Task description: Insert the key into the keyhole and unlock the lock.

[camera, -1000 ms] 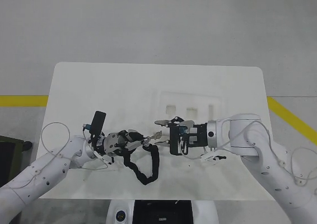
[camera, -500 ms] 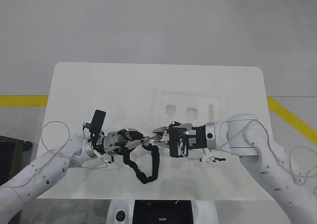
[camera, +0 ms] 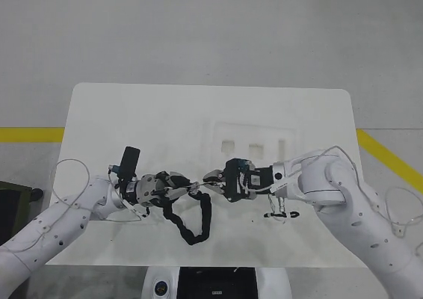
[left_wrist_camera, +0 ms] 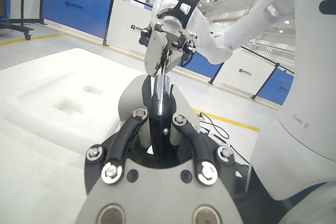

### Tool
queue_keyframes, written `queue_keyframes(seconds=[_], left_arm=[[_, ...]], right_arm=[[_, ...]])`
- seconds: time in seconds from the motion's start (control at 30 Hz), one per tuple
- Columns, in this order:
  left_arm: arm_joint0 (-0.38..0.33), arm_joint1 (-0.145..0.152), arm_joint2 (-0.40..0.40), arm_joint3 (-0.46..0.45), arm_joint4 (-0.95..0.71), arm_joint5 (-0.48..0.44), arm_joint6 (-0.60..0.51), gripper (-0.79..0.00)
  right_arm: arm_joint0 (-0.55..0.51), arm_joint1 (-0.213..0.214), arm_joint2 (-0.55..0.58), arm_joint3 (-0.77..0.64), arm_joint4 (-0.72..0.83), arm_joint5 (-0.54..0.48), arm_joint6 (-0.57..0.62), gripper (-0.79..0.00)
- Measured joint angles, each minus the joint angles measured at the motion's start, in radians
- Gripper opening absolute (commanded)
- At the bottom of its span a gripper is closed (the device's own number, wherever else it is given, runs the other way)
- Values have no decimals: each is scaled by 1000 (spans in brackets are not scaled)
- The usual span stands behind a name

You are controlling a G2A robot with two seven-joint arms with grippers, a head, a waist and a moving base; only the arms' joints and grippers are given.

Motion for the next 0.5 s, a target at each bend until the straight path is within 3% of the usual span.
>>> queue_keyframes(seconds=[0.43,0.47,0.5], left_arm=[[63,17,-128,-63,291,126,70,-785],[69,20,-138,-70,307,131,70,-785],[73,21,-145,-74,316,134,70,-785]], right_arm=[[-26,4,-8,38,321,199,135,-785],[-27,4,-9,37,328,203,139,-705],[-27,4,-11,36,330,205,141,-434]])
